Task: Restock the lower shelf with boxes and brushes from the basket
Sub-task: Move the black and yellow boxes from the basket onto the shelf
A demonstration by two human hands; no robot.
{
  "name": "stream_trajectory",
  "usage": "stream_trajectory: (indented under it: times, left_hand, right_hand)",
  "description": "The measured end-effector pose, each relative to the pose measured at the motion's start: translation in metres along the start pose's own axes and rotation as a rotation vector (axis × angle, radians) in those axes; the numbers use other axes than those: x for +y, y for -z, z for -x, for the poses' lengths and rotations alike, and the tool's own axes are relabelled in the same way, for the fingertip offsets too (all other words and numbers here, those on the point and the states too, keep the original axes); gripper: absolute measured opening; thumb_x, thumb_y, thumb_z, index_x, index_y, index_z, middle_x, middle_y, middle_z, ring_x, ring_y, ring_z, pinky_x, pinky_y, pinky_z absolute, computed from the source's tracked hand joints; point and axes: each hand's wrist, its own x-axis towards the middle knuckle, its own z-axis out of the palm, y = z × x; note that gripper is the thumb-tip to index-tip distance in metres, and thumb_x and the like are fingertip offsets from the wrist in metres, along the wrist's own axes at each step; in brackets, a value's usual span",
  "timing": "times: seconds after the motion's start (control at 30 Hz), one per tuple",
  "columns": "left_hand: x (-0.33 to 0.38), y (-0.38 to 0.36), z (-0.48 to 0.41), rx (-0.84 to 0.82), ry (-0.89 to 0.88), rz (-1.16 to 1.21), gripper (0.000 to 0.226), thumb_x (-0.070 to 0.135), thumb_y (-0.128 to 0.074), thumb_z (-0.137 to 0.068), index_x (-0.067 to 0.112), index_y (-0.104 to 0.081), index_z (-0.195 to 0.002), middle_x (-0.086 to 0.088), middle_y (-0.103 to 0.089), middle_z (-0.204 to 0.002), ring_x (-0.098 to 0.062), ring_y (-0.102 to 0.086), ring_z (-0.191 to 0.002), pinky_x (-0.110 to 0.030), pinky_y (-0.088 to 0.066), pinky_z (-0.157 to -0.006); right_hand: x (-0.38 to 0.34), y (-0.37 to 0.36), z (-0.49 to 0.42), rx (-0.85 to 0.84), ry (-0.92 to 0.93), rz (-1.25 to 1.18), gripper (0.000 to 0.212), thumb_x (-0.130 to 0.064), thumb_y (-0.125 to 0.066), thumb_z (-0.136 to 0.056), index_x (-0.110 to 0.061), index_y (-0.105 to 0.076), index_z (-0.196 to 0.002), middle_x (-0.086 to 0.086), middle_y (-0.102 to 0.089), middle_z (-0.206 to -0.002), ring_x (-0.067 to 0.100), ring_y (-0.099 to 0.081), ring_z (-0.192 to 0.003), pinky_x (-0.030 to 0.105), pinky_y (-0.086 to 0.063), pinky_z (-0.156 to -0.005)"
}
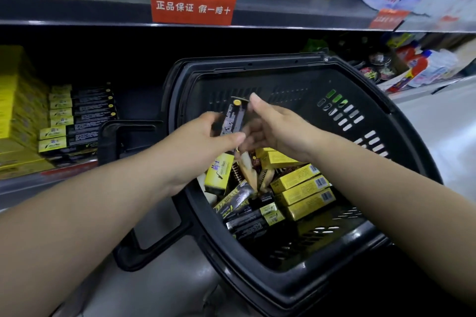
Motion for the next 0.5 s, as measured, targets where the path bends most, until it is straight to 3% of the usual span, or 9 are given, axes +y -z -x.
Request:
stream_trajectory:
  times: [0.07,0.1,0.13,0.23,0.33,0.43,0.5]
  left_hand:
    - [0.002,0.000,0.000,0.013,0.051,0.122,0.035,0.023,-0.062,-0.087,0.017,-0.056,-0.120,-0.001,-0.071,-0.100,-0.013,-0.070,-0.089,-0.034,-0.056,-0.082]
    - [0.002,0.001,-0.001,0.011,0.058,0.139,0.027,0.023,-0.062,-0.086,0.018,-0.059,-0.113,0.001,-0.073,-0.096,-0.011,-0.070,-0.088,-0.032,-0.056,-0.080]
    - [0.002,0.001,-0.001,0.007,0.057,0.132,0.020,0.024,-0.063,-0.086,0.021,-0.062,-0.105,0.004,-0.074,-0.093,-0.010,-0.070,-0.089,-0.031,-0.055,-0.080]
    - [0.001,0.000,0.001,-0.013,0.053,0.117,0.007,0.024,-0.063,-0.086,0.023,-0.064,-0.093,0.006,-0.075,-0.087,-0.010,-0.069,-0.088,-0.030,-0.055,-0.080]
    - [0.001,-0.002,0.002,-0.018,0.059,0.089,0.010,0.025,-0.064,-0.085,0.024,-0.065,-0.095,0.003,-0.074,-0.093,-0.013,-0.068,-0.092,-0.034,-0.053,-0.086]
    - [0.001,-0.002,0.001,-0.007,0.062,0.113,0.012,0.024,-0.065,-0.084,0.026,-0.062,-0.096,0.002,-0.072,-0.096,-0.014,-0.068,-0.092,-0.036,-0.053,-0.087]
    - [0.001,-0.002,0.001,-0.005,0.064,0.126,0.016,0.024,-0.065,-0.084,0.025,-0.061,-0.099,0.002,-0.071,-0.098,-0.013,-0.068,-0.092,-0.035,-0.054,-0.086]
  right_hand:
    - [0.021,0.009,-0.008,0.056,-0.088,0.070,0.048,-0.046,-0.040,-0.094,-0.006,-0.050,-0.119,0.011,-0.068,-0.086,0.022,-0.065,-0.079,0.039,-0.054,-0.082]
    - [0.036,0.015,-0.011,0.058,-0.139,0.241,0.037,-0.034,-0.041,-0.098,-0.006,-0.049,-0.120,0.012,-0.067,-0.095,0.024,-0.064,-0.085,0.044,-0.052,-0.087]
    - [0.052,0.021,-0.012,0.001,-0.218,0.513,0.031,-0.023,-0.043,-0.098,-0.008,-0.047,-0.124,0.013,-0.064,-0.107,0.026,-0.062,-0.094,0.045,-0.050,-0.090]
    - [0.099,0.031,-0.011,-0.325,-0.447,1.261,0.052,-0.002,-0.043,-0.091,-0.018,-0.036,-0.139,0.012,-0.049,-0.134,0.030,-0.053,-0.112,0.035,-0.048,-0.085]
    - [0.124,0.027,-0.010,-0.478,-0.447,1.400,0.065,0.006,-0.044,-0.087,-0.023,-0.031,-0.144,0.015,-0.042,-0.142,0.032,-0.050,-0.118,0.032,-0.045,-0.081]
    - [0.136,0.024,-0.017,-0.524,-0.332,1.535,0.065,-0.005,-0.054,-0.088,-0.024,-0.030,-0.145,0.013,-0.043,-0.142,0.031,-0.048,-0.123,0.037,-0.047,-0.091]
    - [0.132,0.025,-0.019,-0.541,-0.290,1.561,0.060,-0.010,-0.057,-0.088,-0.025,-0.036,-0.142,0.011,-0.048,-0.138,0.030,-0.049,-0.122,0.034,-0.045,-0.090]
